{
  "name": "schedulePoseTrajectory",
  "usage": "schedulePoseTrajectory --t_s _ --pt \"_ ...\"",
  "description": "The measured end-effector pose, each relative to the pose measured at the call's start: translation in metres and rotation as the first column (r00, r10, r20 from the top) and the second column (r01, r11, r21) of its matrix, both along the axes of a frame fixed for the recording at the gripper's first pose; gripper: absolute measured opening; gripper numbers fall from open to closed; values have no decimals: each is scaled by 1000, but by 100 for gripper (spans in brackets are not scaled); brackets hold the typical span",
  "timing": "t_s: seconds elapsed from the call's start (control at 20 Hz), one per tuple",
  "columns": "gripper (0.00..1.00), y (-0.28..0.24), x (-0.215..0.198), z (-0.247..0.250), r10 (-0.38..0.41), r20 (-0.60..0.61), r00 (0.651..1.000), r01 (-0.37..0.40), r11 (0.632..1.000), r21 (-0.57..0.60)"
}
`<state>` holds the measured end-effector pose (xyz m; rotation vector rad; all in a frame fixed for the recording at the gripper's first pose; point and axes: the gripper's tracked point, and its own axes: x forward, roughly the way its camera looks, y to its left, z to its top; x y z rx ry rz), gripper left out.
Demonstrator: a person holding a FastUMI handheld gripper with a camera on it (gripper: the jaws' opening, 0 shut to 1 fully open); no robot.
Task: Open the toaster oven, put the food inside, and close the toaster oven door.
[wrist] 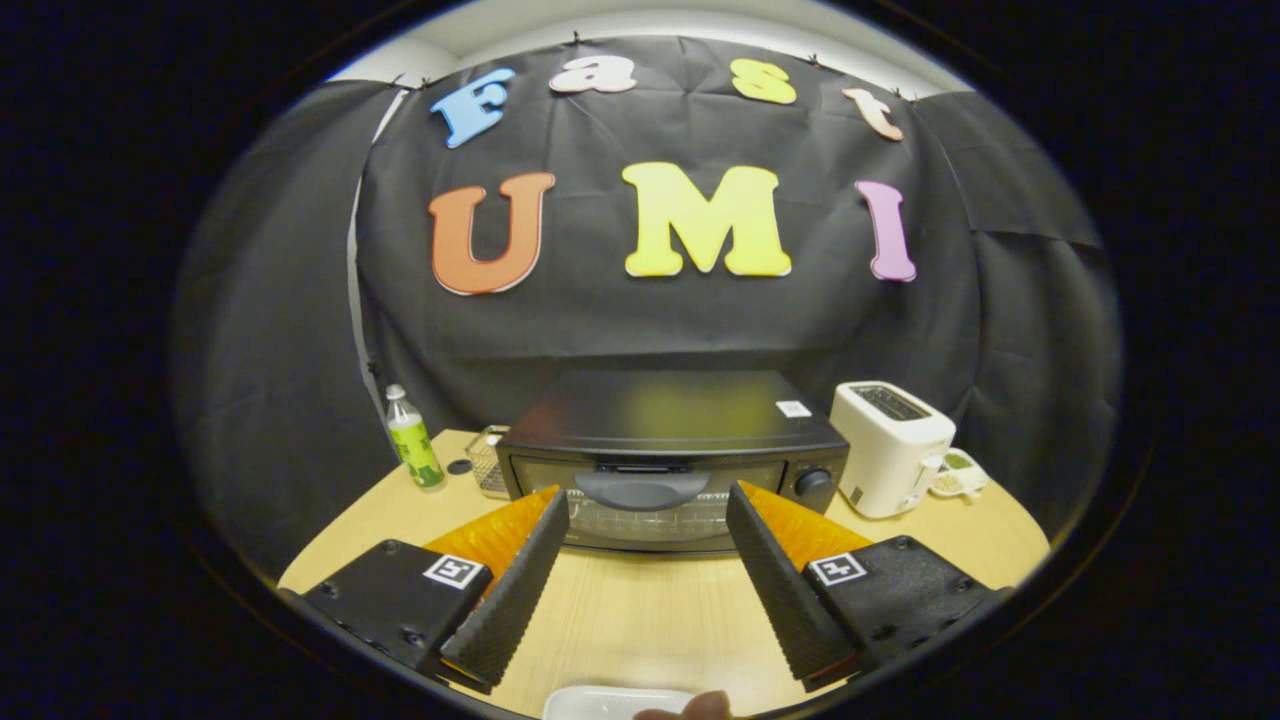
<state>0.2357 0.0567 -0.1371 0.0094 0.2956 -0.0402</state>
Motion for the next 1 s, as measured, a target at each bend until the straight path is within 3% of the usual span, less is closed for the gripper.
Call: schedulePoseTrajectory --t_s 0.25,0.55,1.0 --pt "100 4 -74 55 14 147 989 -11 1000 -22" --pt "100 16 -142 50 40 182 983 -44 999 20" --pt "100 13 -162 52 45 193 980 -62 994 85"
